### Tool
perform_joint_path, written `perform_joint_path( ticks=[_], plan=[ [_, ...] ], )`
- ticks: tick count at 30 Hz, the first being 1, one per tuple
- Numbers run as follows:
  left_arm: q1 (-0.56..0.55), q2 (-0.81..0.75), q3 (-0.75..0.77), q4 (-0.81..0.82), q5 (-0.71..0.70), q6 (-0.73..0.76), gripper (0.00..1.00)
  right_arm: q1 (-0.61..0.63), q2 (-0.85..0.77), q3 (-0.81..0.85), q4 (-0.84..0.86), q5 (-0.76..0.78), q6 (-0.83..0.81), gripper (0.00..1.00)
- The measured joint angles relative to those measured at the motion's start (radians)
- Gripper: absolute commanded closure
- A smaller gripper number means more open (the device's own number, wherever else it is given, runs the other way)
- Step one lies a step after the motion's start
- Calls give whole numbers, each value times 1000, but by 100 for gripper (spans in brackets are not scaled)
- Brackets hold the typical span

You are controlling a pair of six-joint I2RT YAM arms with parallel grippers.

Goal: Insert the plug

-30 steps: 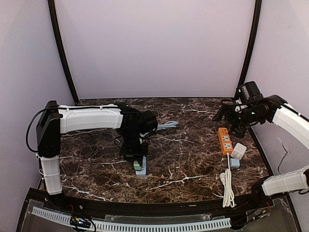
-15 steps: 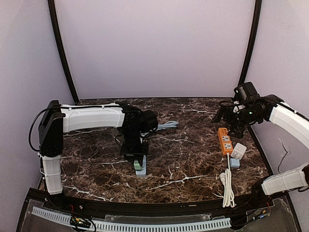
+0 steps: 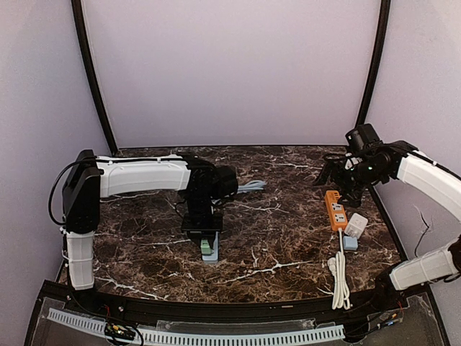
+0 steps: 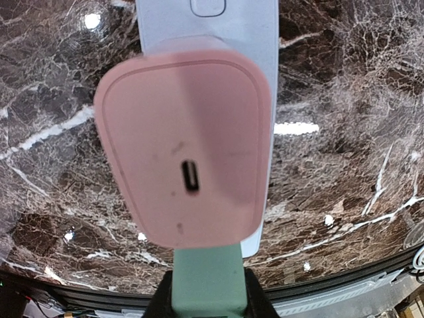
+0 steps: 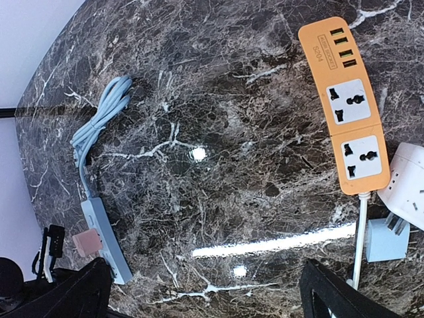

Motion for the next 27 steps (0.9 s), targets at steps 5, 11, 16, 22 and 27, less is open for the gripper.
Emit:
perform_joint_path(
  ticks=[5, 11, 16, 22, 27],
  plan=[
    [0, 0, 0, 1, 1, -10, 99, -3, 9, 0, 0, -8, -3, 1],
    [0, 0, -4, 6, 3, -8, 99, -3, 11, 0, 0, -18, -10, 1],
    [0, -5, -14, 18, 5, 9, 99, -3, 11, 0, 0, -17, -13, 1],
    [3, -16, -35, 39, 18, 44, 99, -3, 11, 0, 0, -16, -13, 1],
    [8, -21, -47, 49, 32, 89, 99, -3, 11, 0, 0, -15, -13, 1]
  ],
)
